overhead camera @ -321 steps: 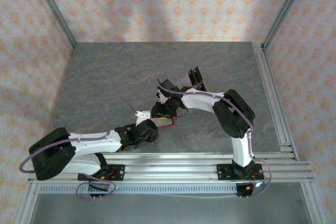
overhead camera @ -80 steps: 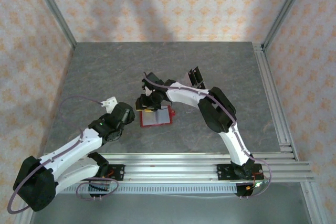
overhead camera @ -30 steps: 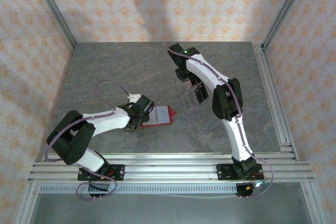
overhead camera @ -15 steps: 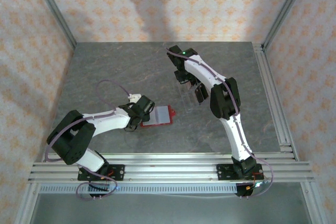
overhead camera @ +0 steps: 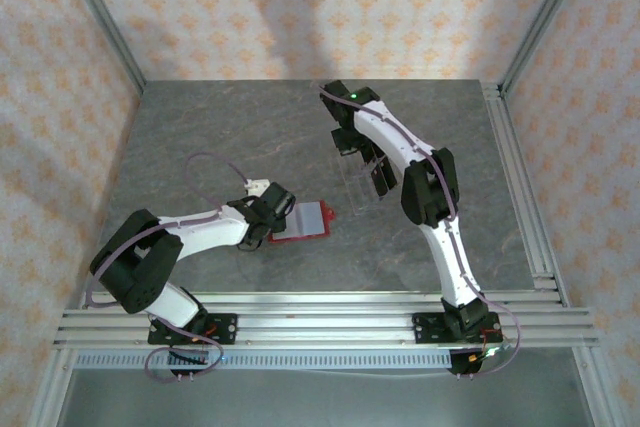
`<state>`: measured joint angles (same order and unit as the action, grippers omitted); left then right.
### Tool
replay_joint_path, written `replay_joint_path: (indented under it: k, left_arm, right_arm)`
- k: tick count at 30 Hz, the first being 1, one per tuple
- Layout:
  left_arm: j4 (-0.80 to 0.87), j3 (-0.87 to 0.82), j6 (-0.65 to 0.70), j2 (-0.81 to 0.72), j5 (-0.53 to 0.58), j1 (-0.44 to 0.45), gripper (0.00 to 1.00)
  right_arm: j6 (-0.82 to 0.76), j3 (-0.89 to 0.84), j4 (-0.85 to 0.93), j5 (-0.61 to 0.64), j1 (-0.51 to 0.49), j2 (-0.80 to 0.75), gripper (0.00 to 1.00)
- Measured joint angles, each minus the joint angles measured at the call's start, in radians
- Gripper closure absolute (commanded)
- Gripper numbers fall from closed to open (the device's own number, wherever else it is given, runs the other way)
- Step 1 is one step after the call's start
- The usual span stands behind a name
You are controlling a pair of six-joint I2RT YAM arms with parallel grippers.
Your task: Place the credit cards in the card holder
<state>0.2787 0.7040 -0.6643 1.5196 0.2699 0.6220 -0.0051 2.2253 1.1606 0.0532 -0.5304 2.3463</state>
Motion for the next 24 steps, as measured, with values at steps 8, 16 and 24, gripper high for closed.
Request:
replay_joint_path:
  k: [8,16,24]
  left_arm:
    - [0.0,0.0,0.0,0.0,0.0,0.0,0.27]
    - [0.0,0.0,0.0,0.0,0.0,0.0,0.26]
    - [0.029,0.011,0.004,-0.013,0.001,0.0,0.26]
  right_arm:
    - [0.0,0.0,0.002,-0.029,0.013,0.0,0.96]
    - [0.003,0.001,0.0,-0.059,0.013,-0.002,1.0]
    - [0.011,0.001,-0.002,-0.13,0.017,-0.073,1.0]
